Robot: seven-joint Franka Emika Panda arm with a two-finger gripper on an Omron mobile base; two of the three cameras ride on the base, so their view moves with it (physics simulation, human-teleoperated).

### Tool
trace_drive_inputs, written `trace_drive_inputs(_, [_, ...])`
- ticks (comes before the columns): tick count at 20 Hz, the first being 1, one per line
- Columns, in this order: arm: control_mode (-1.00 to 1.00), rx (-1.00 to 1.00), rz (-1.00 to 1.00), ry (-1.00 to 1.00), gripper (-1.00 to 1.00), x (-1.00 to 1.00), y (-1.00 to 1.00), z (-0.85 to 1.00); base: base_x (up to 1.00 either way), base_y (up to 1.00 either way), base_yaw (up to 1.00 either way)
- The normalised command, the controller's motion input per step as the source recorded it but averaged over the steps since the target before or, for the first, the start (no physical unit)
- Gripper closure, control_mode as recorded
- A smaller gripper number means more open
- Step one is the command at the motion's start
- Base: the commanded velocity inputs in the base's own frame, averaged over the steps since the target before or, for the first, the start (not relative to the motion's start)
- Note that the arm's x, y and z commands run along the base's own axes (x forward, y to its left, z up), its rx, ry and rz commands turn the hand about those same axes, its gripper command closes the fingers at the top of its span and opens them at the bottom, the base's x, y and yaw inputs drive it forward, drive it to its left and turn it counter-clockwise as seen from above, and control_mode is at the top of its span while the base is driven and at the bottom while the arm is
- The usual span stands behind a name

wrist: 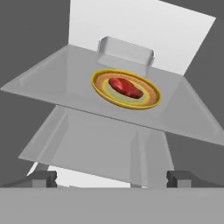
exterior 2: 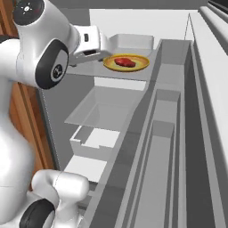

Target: Retrieve the steak from the fridge and place it on the saucepan with marinade on the stove.

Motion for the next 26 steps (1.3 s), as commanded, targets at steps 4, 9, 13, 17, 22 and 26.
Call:
trace_drive_inputs(4, [-1.00, 0.00, 0.00, 0.00, -1.00, 0.70, 0.00, -0.32, 0.00, 0.00, 0.00])
trace_drive_inputs(9, [-1.00, 0.00, 0.00, 0.00, -1.00, 0.64, 0.00, -0.37, 0.00, 0.00, 0.00])
trace_drive_inputs(13, [-1.00, 0.00, 0.00, 0.00, -1.00, 0.68, -0.03, -0.11, 0.00, 0.00, 0.00])
trace_drive_inputs(17, [-1.00, 0.03, 0.00, 0.00, -1.00, 0.65, -0.20, 0.03, 0.00, 0.00, 0.00])
trace_drive_inputs(22, [-1.00, 0.03, 0.00, 0.00, -1.00, 0.54, -0.28, -0.03, 0.00, 0.00, 0.00])
trace_drive_inputs(26, [-1.00, 0.07, 0.00, 0.00, -1.00, 0.64, -0.30, -0.09, 0.00, 0.00, 0.00])
